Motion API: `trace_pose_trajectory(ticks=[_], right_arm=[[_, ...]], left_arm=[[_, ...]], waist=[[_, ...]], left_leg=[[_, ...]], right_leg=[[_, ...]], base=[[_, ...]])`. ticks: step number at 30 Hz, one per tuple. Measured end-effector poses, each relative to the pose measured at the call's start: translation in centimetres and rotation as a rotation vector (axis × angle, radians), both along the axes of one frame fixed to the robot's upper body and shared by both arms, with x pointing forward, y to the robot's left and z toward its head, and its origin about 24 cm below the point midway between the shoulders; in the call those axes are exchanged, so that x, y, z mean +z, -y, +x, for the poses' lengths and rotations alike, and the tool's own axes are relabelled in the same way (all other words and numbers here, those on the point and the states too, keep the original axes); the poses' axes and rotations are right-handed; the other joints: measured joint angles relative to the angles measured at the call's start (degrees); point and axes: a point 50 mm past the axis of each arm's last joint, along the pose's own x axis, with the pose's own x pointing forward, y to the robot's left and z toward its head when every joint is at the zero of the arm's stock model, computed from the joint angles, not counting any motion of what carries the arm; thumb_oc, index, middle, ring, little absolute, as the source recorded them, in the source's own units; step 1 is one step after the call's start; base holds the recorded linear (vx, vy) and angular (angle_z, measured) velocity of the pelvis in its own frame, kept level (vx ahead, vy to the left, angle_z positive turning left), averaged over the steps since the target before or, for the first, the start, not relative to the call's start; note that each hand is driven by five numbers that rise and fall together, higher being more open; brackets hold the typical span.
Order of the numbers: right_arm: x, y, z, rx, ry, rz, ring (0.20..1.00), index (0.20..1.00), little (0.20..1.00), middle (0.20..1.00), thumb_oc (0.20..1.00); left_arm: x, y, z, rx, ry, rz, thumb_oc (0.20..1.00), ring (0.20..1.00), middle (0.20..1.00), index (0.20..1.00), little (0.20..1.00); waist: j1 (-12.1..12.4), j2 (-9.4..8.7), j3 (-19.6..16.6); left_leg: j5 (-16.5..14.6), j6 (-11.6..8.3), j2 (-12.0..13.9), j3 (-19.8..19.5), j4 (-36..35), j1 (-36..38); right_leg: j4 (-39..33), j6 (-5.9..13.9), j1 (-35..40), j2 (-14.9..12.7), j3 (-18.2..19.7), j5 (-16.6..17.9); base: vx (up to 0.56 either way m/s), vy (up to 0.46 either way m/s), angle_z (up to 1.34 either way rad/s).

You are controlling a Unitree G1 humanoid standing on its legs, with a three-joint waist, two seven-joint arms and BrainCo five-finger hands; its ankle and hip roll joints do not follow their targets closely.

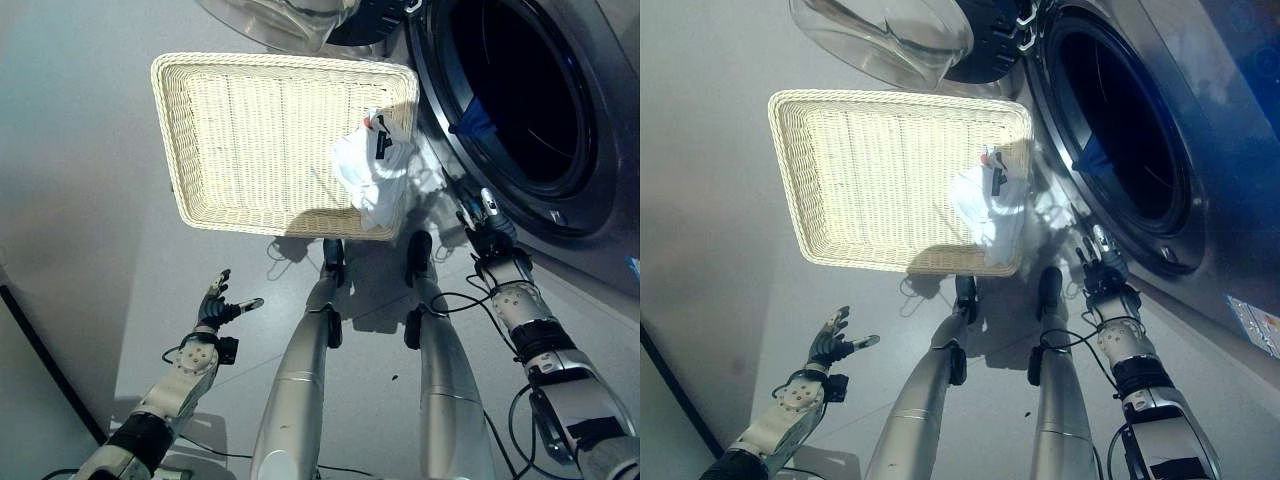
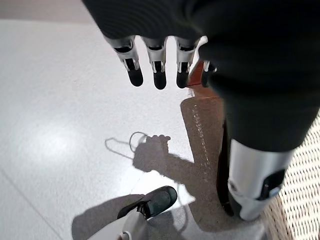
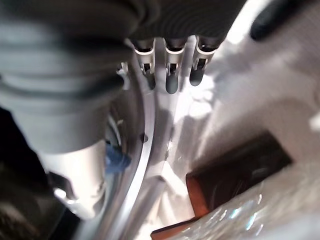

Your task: Put the clothes into the washing machine.

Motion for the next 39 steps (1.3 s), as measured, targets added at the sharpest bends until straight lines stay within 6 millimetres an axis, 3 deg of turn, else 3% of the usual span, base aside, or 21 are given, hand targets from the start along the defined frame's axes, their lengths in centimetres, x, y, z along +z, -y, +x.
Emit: trace_pose_trajectory(ticks=[7,11,13,19,20,23,26,32,39], right_arm=[[0.0,-2.4,-2.1,-0.061,0.047,-0.406,1.000,1.000,1.000,1.000,1.000],[2.0,-5.1,-3.6,-0.165,0.228,-0.721,1.000,1.000,1.000,1.000,1.000],[4.1,-6.9,-4.4,-0.245,0.395,-0.934,1.000,1.000,1.000,1.000,1.000],[7.0,-9.4,-4.5,-0.278,0.671,-1.367,1.000,1.000,1.000,1.000,1.000],[7.8,-10.7,-4.2,-0.251,0.754,-1.484,1.000,1.000,1.000,1.000,1.000],[8.7,-12.5,-4.1,-0.205,0.863,-1.595,1.000,1.000,1.000,1.000,1.000],[8.3,-14.2,-3.3,-0.139,0.877,-1.663,1.000,1.000,1.000,1.000,1.000],[6.0,-14.5,-1.4,-0.087,0.735,-1.790,1.000,1.000,1.000,1.000,1.000],[6.4,-13.0,1.6,-0.163,0.528,-1.995,1.000,1.000,1.000,1.000,1.000]], left_arm=[[-3.2,1.4,-1.0,0.060,-0.090,-0.105,1.000,1.000,1.000,1.000,1.000],[-4.7,1.9,-1.9,0.090,-0.131,-0.150,1.000,1.000,1.000,1.000,1.000],[-5.8,2.3,-2.5,0.104,-0.157,-0.175,1.000,1.000,1.000,1.000,1.000],[-6.8,2.8,-3.1,0.098,-0.179,-0.220,1.000,1.000,1.000,1.000,1.000],[-7.1,2.6,-3.2,0.098,-0.198,-0.215,1.000,1.000,1.000,1.000,1.000],[-7.2,2.5,-3.1,0.082,-0.203,-0.218,1.000,1.000,1.000,1.000,1.000],[-7.2,2.7,-2.8,0.041,-0.216,-0.204,1.000,1.000,1.000,1.000,1.000],[-6.5,3.4,-1.5,-0.007,-0.196,-0.215,1.000,1.000,1.000,1.000,1.000],[-6.5,3.7,-1.5,-0.059,-0.212,-0.179,1.000,1.000,1.000,1.000,1.000]], waist=[[-0.9,-0.02,0.0],[-3.4,-0.05,0.0],[-4.7,-0.06,0.0],[-4.8,-0.07,0.0],[-4.8,-0.07,0.0],[-4.6,-0.06,0.0],[-4.3,-0.06,0.0],[-1.9,-0.06,0.0],[0.1,-0.04,0.0]], left_leg=[[0.2,0.13,-0.2,0.0,-0.9,0.7],[1.1,0.40,-0.7,0.4,-2.6,1.7],[1.2,0.50,-0.8,0.6,-3.3,2.7],[1.7,0.24,-0.6,0.5,-4.5,4.0],[1.9,0.22,-0.6,0.5,-5.0,4.3],[1.9,0.13,-0.5,0.3,-5.1,4.4],[2.4,-0.05,-0.6,-1.1,-5.1,4.4],[3.2,-0.49,-0.6,-2.9,-6.2,4.3],[4.2,-1.12,-0.5,-5.5,-6.8,3.6]], right_leg=[[0.0,0.05,0.4,-0.2,-0.2,-0.4],[-0.1,0.48,0.7,-0.6,0.1,-0.5],[-0.4,0.71,1.4,-0.6,0.4,-0.5],[-1.0,0.76,2.4,-0.3,0.4,-0.5],[-1.0,0.76,2.5,-0.3,0.4,-0.5],[-1.0,0.55,2.7,-0.2,0.3,-0.3],[-1.0,0.56,3.4,-0.2,-0.2,-0.7],[-1.0,0.98,3.8,-0.3,-1.3,-1.2],[-0.8,0.48,3.7,-0.2,-3.5,-1.6]], base=[[-0.04,0.115,0.02],[-0.03,0.147,0.01],[-0.02,0.112,-0.04],[-0.03,0.049,-0.01],[-0.05,0.017,0.00],[-0.03,-0.015,0.04],[-0.02,-0.043,0.16],[0.00,-0.065,0.12],[0.01,-0.079,0.11]])
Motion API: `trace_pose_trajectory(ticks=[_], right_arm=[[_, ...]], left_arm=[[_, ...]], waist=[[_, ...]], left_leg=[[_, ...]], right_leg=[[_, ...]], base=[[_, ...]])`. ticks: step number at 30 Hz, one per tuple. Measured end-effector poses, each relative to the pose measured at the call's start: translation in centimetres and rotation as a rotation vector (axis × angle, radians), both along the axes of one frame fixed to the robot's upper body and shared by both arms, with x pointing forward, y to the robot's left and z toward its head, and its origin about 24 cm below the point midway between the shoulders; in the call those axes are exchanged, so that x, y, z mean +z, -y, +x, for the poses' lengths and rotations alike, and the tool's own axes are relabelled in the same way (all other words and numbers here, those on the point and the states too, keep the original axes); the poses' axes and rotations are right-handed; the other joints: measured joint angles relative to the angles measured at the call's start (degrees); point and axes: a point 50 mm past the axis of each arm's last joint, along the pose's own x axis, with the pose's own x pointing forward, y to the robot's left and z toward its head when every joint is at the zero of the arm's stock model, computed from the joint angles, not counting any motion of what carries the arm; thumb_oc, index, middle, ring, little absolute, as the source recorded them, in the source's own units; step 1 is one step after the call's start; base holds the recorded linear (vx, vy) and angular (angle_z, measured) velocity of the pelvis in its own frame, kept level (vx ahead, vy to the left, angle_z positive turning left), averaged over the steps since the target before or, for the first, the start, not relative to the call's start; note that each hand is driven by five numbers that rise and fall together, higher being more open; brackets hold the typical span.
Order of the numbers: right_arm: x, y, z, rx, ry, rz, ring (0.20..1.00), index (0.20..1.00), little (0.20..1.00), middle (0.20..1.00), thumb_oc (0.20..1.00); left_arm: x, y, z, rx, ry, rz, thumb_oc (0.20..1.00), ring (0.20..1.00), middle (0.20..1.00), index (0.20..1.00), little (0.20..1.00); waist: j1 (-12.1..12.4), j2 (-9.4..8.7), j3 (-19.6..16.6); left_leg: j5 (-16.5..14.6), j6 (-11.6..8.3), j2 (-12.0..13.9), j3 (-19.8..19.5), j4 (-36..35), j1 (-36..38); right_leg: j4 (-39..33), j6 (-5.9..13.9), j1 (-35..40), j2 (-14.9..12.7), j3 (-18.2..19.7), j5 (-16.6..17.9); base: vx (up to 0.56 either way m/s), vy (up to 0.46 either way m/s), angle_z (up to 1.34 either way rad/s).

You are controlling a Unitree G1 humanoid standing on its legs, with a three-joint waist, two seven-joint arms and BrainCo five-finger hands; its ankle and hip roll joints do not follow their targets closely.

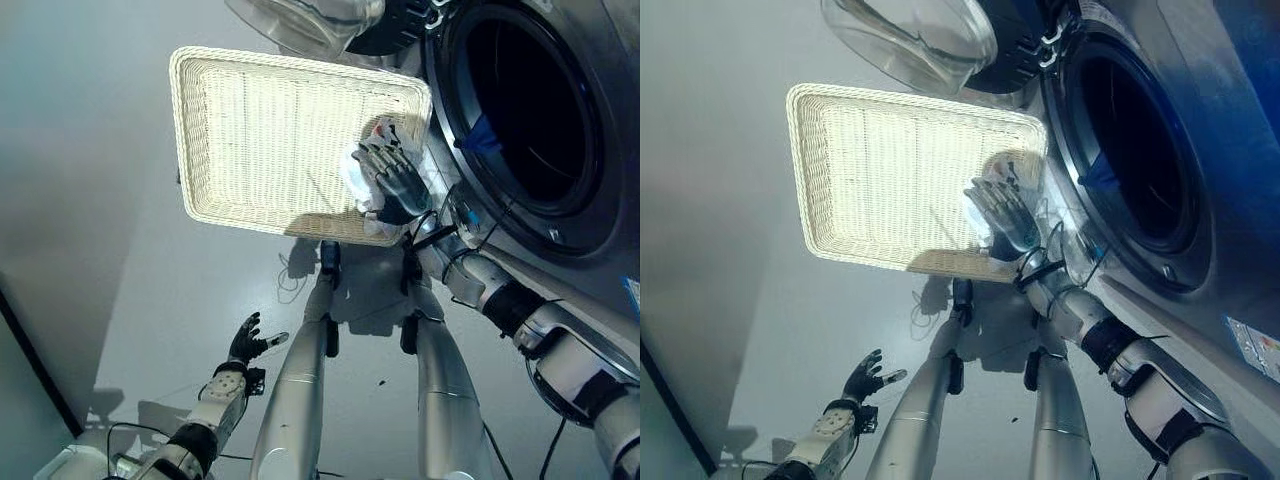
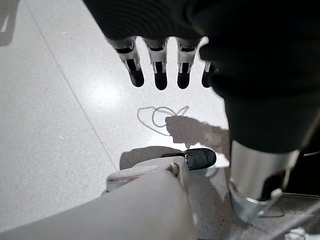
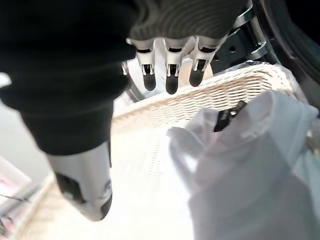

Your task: Put the clothes into the washing machine.

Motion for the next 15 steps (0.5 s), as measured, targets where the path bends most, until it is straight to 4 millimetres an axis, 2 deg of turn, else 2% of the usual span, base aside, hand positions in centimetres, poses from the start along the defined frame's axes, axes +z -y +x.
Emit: trace_pose_trajectory(ticks=[2,3,5,6,11,15], right_arm=[[0.6,0.9,0.9,-0.100,-0.013,-0.021,1.000,1.000,1.000,1.000,1.000],[1.0,3.0,1.9,-0.263,-0.042,-0.066,1.000,1.000,1.000,1.000,1.000],[1.1,4.3,2.5,-0.381,-0.081,-0.097,1.000,1.000,1.000,1.000,1.000],[1.4,4.8,2.9,-0.451,-0.104,-0.108,1.000,1.000,1.000,1.000,1.000],[4.3,5.7,4.0,-0.642,-0.160,-0.216,1.000,1.000,1.000,1.000,1.000],[5.6,5.8,4.4,-0.760,-0.222,-0.334,1.000,1.000,1.000,1.000,1.000]], left_arm=[[0.2,-0.2,0.2,-0.005,0.002,0.007,1.000,1.000,1.000,1.000,1.000],[0.6,-0.1,0.8,-0.009,0.014,0.007,1.000,1.000,1.000,1.000,1.000],[0.9,-0.3,0.9,-0.004,0.022,0.003,1.000,1.000,1.000,1.000,1.000],[1.0,-0.8,1.0,0.001,0.025,0.012,1.000,1.000,1.000,1.000,1.000],[2.1,-1.0,1.6,-0.022,0.059,0.027,1.000,1.000,1.000,1.000,1.000],[2.6,-0.9,1.7,-0.055,0.068,0.042,1.000,1.000,1.000,1.000,1.000]], waist=[[0.4,0.00,0.0],[1.8,0.00,0.0],[3.3,0.00,0.0],[3.2,0.00,0.0],[4.9,0.01,0.0],[5.8,0.02,0.0]], left_leg=[[0.3,-0.35,0.1,-0.7,-0.2,-0.7],[0.5,-0.55,0.1,-1.2,-0.1,-1.6],[0.6,-0.67,0.1,-1.7,-0.1,-2.5],[0.8,-0.75,0.2,-2.2,-0.1,-3.1],[1.3,-0.87,0.1,-3.6,-0.1,-4.2],[1.4,-0.90,0.1,-4.1,-0.1,-4.3]], right_leg=[[0.4,-0.10,-0.6,-0.1,-0.9,-0.3],[1.2,-0.49,-1.7,-0.1,-1.0,-0.7],[1.7,-0.55,-2.5,-0.1,-1.5,-0.9],[1.7,-0.50,-2.8,-0.1,-2.3,-1.0],[2.0,-0.48,-3.3,-0.4,-3.3,-1.4],[2.2,-0.35,-3.3,-0.7,-3.7,-1.5]], base=[[0.01,-0.081,0.18],[0.03,-0.105,0.14],[0.04,-0.096,0.12],[0.03,-0.080,0.14],[0.03,-0.077,0.11],[0.01,-0.040,0.06]])
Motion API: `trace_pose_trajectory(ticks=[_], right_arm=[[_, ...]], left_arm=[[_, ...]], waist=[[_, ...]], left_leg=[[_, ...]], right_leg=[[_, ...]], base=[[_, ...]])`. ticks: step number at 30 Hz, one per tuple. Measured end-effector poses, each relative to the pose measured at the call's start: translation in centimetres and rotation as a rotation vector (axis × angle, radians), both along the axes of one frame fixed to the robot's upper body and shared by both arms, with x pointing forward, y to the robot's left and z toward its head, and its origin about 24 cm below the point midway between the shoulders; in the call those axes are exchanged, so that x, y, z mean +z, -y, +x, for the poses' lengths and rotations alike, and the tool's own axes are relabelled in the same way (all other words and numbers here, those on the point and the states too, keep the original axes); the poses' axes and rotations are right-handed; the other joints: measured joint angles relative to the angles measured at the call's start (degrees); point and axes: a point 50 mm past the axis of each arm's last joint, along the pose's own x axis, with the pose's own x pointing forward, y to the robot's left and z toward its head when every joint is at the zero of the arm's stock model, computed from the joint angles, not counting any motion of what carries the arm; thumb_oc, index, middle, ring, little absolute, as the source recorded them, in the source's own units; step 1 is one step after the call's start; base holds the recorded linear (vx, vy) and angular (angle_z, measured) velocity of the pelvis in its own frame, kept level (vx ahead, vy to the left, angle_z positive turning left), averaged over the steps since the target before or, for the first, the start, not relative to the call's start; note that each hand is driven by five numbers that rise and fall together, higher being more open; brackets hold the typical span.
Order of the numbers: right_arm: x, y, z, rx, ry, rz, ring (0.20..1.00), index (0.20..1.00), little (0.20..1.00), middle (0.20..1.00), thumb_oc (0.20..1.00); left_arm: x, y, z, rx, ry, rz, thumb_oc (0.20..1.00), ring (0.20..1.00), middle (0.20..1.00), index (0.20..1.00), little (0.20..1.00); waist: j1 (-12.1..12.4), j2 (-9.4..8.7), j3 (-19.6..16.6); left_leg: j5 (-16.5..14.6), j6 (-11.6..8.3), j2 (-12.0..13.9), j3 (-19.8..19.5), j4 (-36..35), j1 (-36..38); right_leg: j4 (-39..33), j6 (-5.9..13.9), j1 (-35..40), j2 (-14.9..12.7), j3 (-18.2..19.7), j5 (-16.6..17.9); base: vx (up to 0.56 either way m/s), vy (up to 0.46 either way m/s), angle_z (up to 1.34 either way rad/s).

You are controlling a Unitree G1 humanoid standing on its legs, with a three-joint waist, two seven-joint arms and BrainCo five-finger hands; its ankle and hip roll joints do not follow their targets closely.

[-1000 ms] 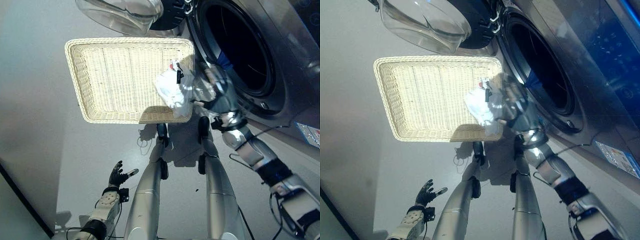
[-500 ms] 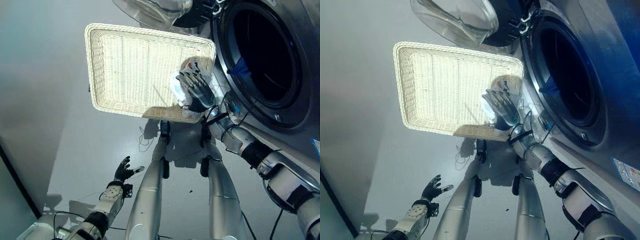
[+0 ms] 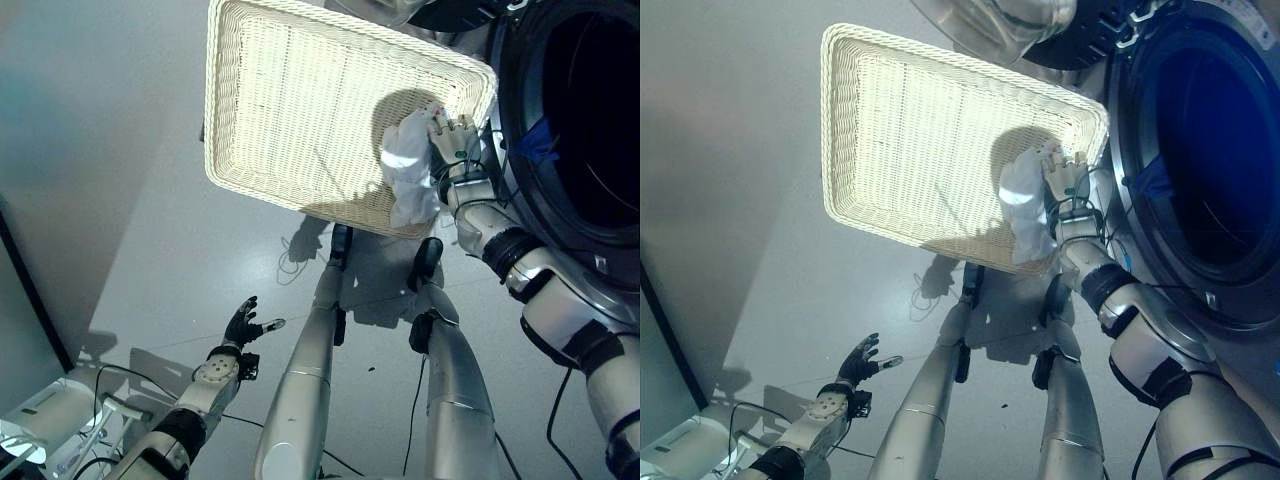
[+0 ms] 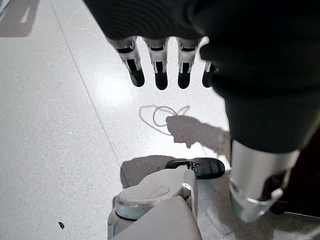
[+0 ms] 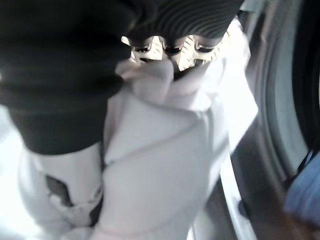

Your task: Put the clothes into the washing machine.

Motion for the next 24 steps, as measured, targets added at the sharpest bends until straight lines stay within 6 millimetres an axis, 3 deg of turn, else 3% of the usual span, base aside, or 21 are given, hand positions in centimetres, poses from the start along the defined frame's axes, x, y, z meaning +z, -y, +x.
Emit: trace_pose_trajectory(ticks=[4,5,6,7,13,15,16,17,18,19,24], right_arm=[[0.8,-0.4,0.2,-0.135,-0.139,-0.081,1.000,1.000,1.000,1.000,1.000],[1.2,-0.5,0.2,-0.171,-0.182,-0.074,0.536,0.536,0.536,0.536,0.536],[1.3,-0.5,0.2,-0.187,-0.207,-0.066,0.536,0.536,0.536,0.536,0.536],[1.4,-0.5,0.2,-0.206,-0.236,-0.053,0.200,0.200,0.200,0.200,0.200],[1.5,0.5,0.4,-0.227,-0.387,0.140,0.200,0.200,0.200,0.200,0.200],[0.1,1.1,0.5,-0.139,-0.433,0.470,0.200,0.200,0.200,0.200,0.200],[0.1,1.1,0.5,-0.139,-0.433,0.470,0.200,0.200,0.200,0.200,0.200],[-1.3,1.8,0.4,-0.079,-0.445,0.743,0.200,0.200,0.200,0.200,0.200],[-2.1,1.7,0.3,-0.034,-0.452,0.876,0.200,0.200,0.200,0.200,0.200],[-3.4,1.3,0.1,0.050,-0.467,1.088,0.200,0.200,0.200,0.200,0.200],[-8.1,-2.2,-1.8,0.317,-0.594,1.704,0.200,0.200,0.200,0.200,0.200]], left_arm=[[1.0,0.2,0.5,-0.028,0.031,0.002,1.000,1.000,1.000,1.000,1.000],[1.3,0.2,0.6,-0.033,0.039,0.000,1.000,1.000,1.000,1.000,1.000],[1.4,0.2,0.6,-0.033,0.041,-0.001,1.000,1.000,1.000,1.000,1.000],[1.4,0.3,0.7,-0.035,0.041,-0.002,1.000,1.000,1.000,1.000,1.000],[1.8,0.1,0.8,-0.049,0.026,0.007,1.000,1.000,1.000,1.000,1.000],[2.0,0.1,0.9,-0.054,0.025,0.007,1.000,1.000,1.000,1.000,1.000],[2.0,0.1,0.9,-0.054,0.025,0.007,1.000,1.000,1.000,1.000,1.000],[2.2,-0.1,1.0,-0.052,0.028,0.007,1.000,1.000,1.000,1.000,1.000],[2.3,-0.3,1.1,-0.047,0.030,0.007,1.000,1.000,1.000,1.000,1.000],[2.4,-0.6,1.1,-0.035,0.032,0.005,1.000,1.000,1.000,1.000,1.000],[2.3,-1.0,1.1,-0.013,0.029,0.004,1.000,1.000,1.000,1.000,1.000]], waist=[[0.6,0.05,0.0],[0.7,0.07,-0.1],[1.0,0.09,-0.1],[1.1,0.09,-0.1],[2.4,0.21,-0.7],[2.8,0.21,-0.7],[2.8,0.21,-0.7],[2.8,0.22,-0.7],[2.4,0.22,-0.7],[2.1,0.22,-0.7],[1.5,0.22,-0.7]], left_leg=[[0.3,-0.21,-0.2,-0.7,0.1,0.0],[0.4,-0.34,-0.2,-0.9,0.2,0.0],[0.4,-0.37,-0.2,-0.9,0.3,0.0],[0.4,-0.39,-0.2,-1.0,0.4,0.0],[0.6,-0.66,-0.6,-1.9,0.8,0.1],[0.6,-0.69,-0.7,-2.3,0.9,0.1],[0.6,-0.69,-0.7,-2.3,0.9,0.1],[0.6,-0.70,-0.9,-2.3,1.0,0.2],[0.6,-0.71,-0.9,-2.2,1.2,0.2],[0.5,-0.72,-0.9,-2.2,1.4,0.2],[0.3,-0.88,-0.5,-1.0,2.1,0.5]], right_leg=[[0.7,0.10,0.0,-0.2,-0.1,-0.2],[1.3,-0.13,-0.1,-0.3,-0.1,-0.5],[1.6,-0.17,-0.1,-0.3,-0.1,-0.7],[1.6,-0.19,-0.2,-0.3,-0.1,-0.7],[3.4,-0.58,-0.2,-0.4,-0.3,-1.8],[3.8,-0.58,-0.2,-0.5,-0.3,-2.0],[3.8,-0.58,-0.2,-0.5,-0.3,-2.0],[4.1,-0.56,-0.1,-0.6,-0.3,-2.1],[4.1,-0.56,-0.1,-0.6,-0.3,-2.1],[4.1,-0.56,0.0,-0.6,-0.3,-2.1],[4.1,-0.77,0.0,-0.1,0.8,-2.0]], base=[[0.01,-0.042,0.05],[0.00,-0.047,0.10],[0.01,-0.076,0.07],[0.01,-0.057,0.02],[0.00,-0.048,0.07],[-0.01,-0.004,0.07],[-0.01,0.011,0.05],[0.00,0.000,0.00],[-0.01,0.036,0.02],[-0.01,0.035,-0.01],[-0.01,0.082,-0.10]])
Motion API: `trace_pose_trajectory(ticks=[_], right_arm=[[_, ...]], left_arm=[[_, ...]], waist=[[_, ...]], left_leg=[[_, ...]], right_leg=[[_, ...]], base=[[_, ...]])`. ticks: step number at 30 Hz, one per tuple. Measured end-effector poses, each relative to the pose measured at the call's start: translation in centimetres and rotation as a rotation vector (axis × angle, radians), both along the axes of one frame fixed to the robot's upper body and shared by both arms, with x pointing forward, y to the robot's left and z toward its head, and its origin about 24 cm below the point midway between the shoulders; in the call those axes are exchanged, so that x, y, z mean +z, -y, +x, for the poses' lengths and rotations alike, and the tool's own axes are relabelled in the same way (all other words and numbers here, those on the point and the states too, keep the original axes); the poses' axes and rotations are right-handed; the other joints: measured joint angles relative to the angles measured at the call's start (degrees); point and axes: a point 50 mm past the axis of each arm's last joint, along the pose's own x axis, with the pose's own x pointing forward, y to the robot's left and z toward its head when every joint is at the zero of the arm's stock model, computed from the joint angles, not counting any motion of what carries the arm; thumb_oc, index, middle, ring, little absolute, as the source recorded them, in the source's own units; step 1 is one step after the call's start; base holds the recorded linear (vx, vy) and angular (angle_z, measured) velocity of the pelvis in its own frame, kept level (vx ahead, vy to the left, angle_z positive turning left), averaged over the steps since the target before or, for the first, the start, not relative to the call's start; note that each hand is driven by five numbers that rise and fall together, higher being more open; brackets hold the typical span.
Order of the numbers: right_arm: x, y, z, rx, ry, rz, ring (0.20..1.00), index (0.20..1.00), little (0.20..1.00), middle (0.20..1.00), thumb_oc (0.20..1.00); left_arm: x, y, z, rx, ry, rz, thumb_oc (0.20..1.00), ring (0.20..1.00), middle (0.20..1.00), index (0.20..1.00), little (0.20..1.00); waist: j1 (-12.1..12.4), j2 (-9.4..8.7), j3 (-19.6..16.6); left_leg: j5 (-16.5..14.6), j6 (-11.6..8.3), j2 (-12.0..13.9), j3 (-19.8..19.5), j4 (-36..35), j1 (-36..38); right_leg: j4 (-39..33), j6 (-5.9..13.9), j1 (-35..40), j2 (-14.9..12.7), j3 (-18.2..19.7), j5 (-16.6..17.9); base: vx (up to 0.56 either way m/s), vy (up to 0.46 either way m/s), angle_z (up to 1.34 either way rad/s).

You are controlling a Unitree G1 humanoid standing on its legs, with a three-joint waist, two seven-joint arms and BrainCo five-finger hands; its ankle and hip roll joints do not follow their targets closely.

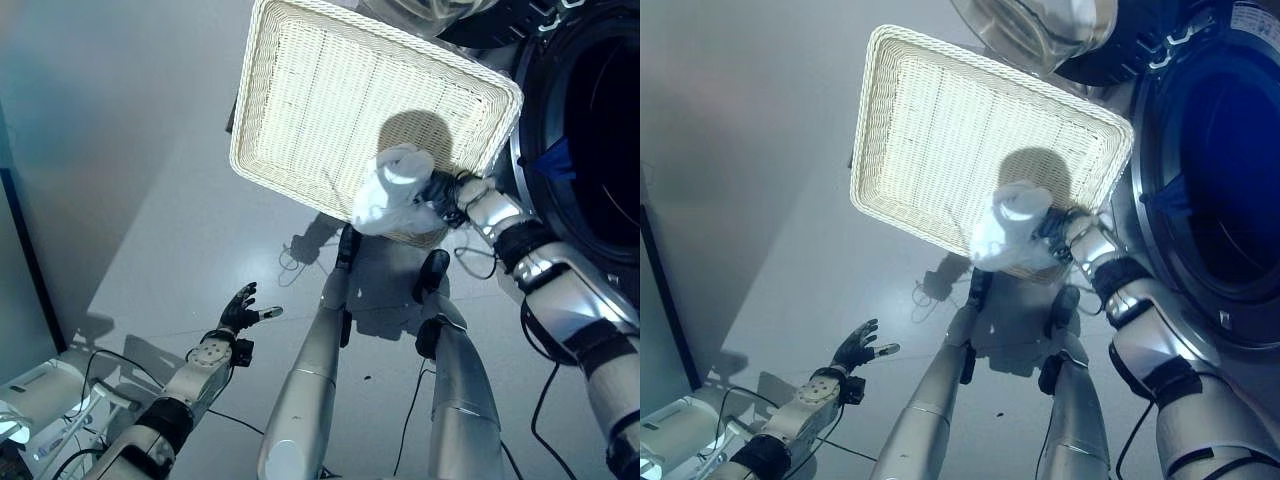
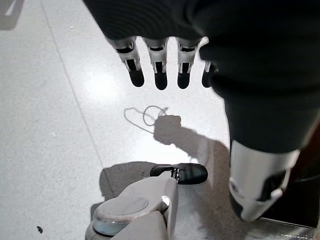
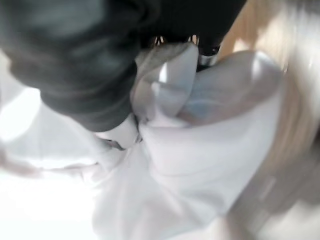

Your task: Put the clothes into the washing machine.

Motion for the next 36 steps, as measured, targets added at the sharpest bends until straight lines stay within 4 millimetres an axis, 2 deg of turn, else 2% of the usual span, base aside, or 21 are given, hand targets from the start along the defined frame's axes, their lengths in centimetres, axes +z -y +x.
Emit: trace_pose_trajectory(ticks=[1,4,7,10,14,15,17,18,20,21,22,25,26,27,28,29,31,35,36], right_arm=[[-1.2,-1.8,-1.1,0.068,-0.017,0.186,0.200,0.200,0.200,0.200,0.200],[-2.8,-4.7,-2.4,0.159,-0.068,0.386,0.200,0.200,0.200,0.200,0.200],[-2.7,-5.8,-2.8,0.181,-0.058,0.533,0.200,0.200,0.200,0.200,0.200],[-1.4,-5.4,-2.8,0.147,0.008,0.689,0.200,0.200,0.200,0.200,0.200],[0.7,-3.7,-2.2,0.025,0.119,0.934,0.200,0.200,0.200,0.200,0.200],[1.6,-2.3,-2.0,-0.043,0.174,1.015,0.200,0.200,0.200,0.200,0.200],[1.9,-1.7,-2.0,-0.079,0.199,1.065,0.200,0.200,0.200,0.200,0.200],[2.4,-0.5,-2.0,-0.151,0.247,1.159,0.200,0.200,0.200,0.200,0.200],[2.8,1.6,-2.1,-0.264,0.296,1.301,0.200,0.200,0.200,0.200,0.200],[2.8,1.6,-2.1,-0.264,0.296,1.301,0.200,0.200,0.200,0.200,0.200],[2.6,4.9,-2.6,-0.409,0.363,1.399,0.200,0.200,0.200,0.200,0.200],[3.3,7.9,-2.8,-0.614,0.417,1.424,0.200,0.200,0.200,0.200,0.200],[3.3,7.5,-2.7,-0.621,0.411,1.433,0.200,0.200,0.200,0.200,0.200],[3.3,7.9,-2.6,-0.675,0.395,1.462,0.200,0.200,0.200,0.200,0.200],[3.6,8.7,-2.1,-0.749,0.371,1.498,0.200,0.200,0.200,0.200,0.200],[4.6,9.6,-1.6,-0.881,0.346,1.638,0.200,0.200,0.200,0.200,0.200],[5.6,11.0,-1.5,-1.032,0.351,1.757,0.200,0.200,0.200,0.200,0.200],[7.4,13.3,-2.8,-1.245,0.429,1.953,0.200,0.200,0.200,0.200,0.200],[7.9,14.1,-3.2,-1.301,0.462,1.997,0.520,0.520,0.520,0.520,0.520]], left_arm=[[-0.5,-0.1,-0.2,0.026,-0.008,-0.013,1.000,1.000,1.000,1.000,1.000],[-1.5,-0.1,-0.9,0.049,-0.040,-0.015,1.000,1.000,1.000,1.000,1.000],[-1.6,0.5,-0.9,0.054,-0.022,-0.034,1.000,1.000,1.000,1.000,1.000],[-1.8,1.0,-1.0,0.060,-0.023,-0.046,1.000,1.000,1.000,1.000,1.000],[-2.5,0.7,-1.6,0.080,-0.051,-0.041,1.000,1.000,1.000,1.000,1.000],[-2.7,0.8,-1.7,0.084,-0.057,-0.043,1.000,1.000,1.000,1.000,1.000],[-2.9,0.8,-1.8,0.090,-0.062,-0.043,1.000,1.000,1.000,1.000,1.000],[-3.3,0.9,-2.1,0.104,-0.080,-0.042,1.000,1.000,1.000,1.000,1.000],[-4.1,0.8,-2.8,0.124,-0.107,-0.041,1.000,1.000,1.000,1.000,1.000],[-4.1,0.8,-2.8,0.124,-0.107,-0.041,1.000,1.000,1.000,1.000,1.000],[-4.5,0.9,-3.0,0.138,-0.119,-0.045,1.000,1.000,1.000,1.000,1.000],[-4.8,1.1,-3.2,0.150,-0.127,-0.044,1.000,1.000,1.000,1.000,1.000],[-4.8,1.1,-3.2,0.152,-0.125,-0.043,1.000,1.000,1.000,1.000,1.000],[-4.7,1.2,-3.0,0.151,-0.120,-0.045,1.000,1.000,1.000,1.000,1.000],[-4.5,1.3,-2.8,0.152,-0.112,-0.046,1.000,1.000,1.000,1.000,1.000],[-4.2,1.8,-2.4,0.133,-0.093,-0.045,1.000,1.000,1.000,1.000,1.000],[-4.0,1.9,-2.3,0.106,-0.083,-0.024,1.000,1.000,1.000,1.000,1.000],[-2.9,1.5,-2.0,0.071,-0.054,-0.001,1.000,1.000,1.000,1.000,1.000],[-2.7,1.0,-2.0,0.084,-0.055,0.000,1.000,1.000,1.000,1.000,1.000]], waist=[[-0.9,-0.07,0.0],[-2.7,-0.08,0.1],[-3.8,-0.10,0.1],[-4.5,-0.15,0.1],[-6.0,-0.18,0.1],[-6.5,-0.30,0.2],[-6.4,-0.32,0.2],[-6.6,-0.33,0.2],[-8.7,-0.44,0.3],[-8.7,-0.44,0.3],[-9.4,-0.46,0.3],[-9.5,-0.49,0.3],[-9.8,-0.52,0.3],[-10.2,-0.65,0.4],[-10.1,-0.76,0.5],[-8.8,-0.75,0.5],[-8.0,-0.80,0.5],[-5.9,-1.00,0.6],[-5.5,-1.19,0.7]], left_leg=[[-0.2,0.15,0.1,0.5,0.2,0.2],[-0.2,0.22,0.2,1.4,0.2,0.8],[-0.5,0.20,0.5,2.2,0.0,1.2],[-0.5,0.31,0.8,3.3,0.0,1.9],[-0.8,0.58,0.8,4.2,-0.2,3.6],[-1.0,0.83,0.8,5.1,-0.3,4.2],[-1.1,1.00,0.9,5.6,-0.3,4.5],[-1.5,1.41,0.9,6.7,-0.4,5.3],[-1.8,1.91,0.7,7.9,-0.5,6.8],[-1.8,1.91,0.7,7.9,-0.5,6.8],[-2.3,2.39,0.6,8.9,-0.6,8.1],[-2.6,2.63,0.5,9.8,-0.8,8.8],[-2.6,2.61,0.6,9.8,-1.0,8.8],[-2.6,2.56,0.8,9.7,-1.0,8.9],[-2.6,2.56,0.8,9.7,-0.8,8.9],[-2.7,2.52,0.8,9.7,-0.6,8.8],[-2.8,2.39,0.6,9.4,-0.5,7.9],[-2.5,2.68,0.0,9.0,0.2,5.4],[-2.4,2.88,-0.1,9.0,0.3,4.8]], right_leg=[[0.0,-0.12,0.0,0.2,0.5,0.1],[-0.1,-0.08,0.1,0.4,1.5,0.4],[-0.7,0.20,0.1,1.0,2.8,1.2],[-1.1,0.59,0.4,1.6,4.3,1.6],[-1.8,0.90,1.8,1.8,5.4,2.0],[-2.7,0.71,2.2,2.0,6.5,2.5],[-3.0,0.75,2.6,2.2,6.9,2.8],[-3.9,0.92,3.3,2.3,7.8,3.3],[-5.4,1.52,5.0,2.2,8.9,4.0],[-5.4,1.52,5.0,2.2,8.9,4.0],[-6.7,1.97,6.4,2.3,9.8,4.5],[-7.2,2.15,6.8,2.2,10.7,4.8],[-7.3,2.13,6.8,2.3,10.7,4.8],[-7.5,2.06,7.0,2.4,10.7,4.9],[-7.4,1.69,7.1,2.4,10.6,5.3],[-7.5,1.78,7.1,2.5,10.6,5.2],[-7.5,2.10,6.5,2.2,10.2,5.0],[-6.9,2.32,4.1,1.4,9.7,4.9],[-6.6,2.47,3.5,1.2,9.7,4.9]], base=[[-0.01,0.080,-0.11],[-0.02,0.062,-0.13],[-0.02,0.062,-0.18],[-0.02,0.052,-0.14],[-0.01,0.076,-0.11],[-0.01,0.111,-0.20],[0.00,0.043,-0.19],[0.01,0.047,-0.22],[0.02,0.052,-0.21],[0.05,0.024,-0.21],[0.02,0.012,-0.20],[0.05,-0.020,-0.17],[0.08,-0.080,-0.07],[0.02,-0.055,0.00],[0.07,-0.123,0.02],[0.02,-0.103,0.04],[0.07,-0.152,0.11],[0.06,-0.130,0.11],[0.03,-0.080,0.08]])
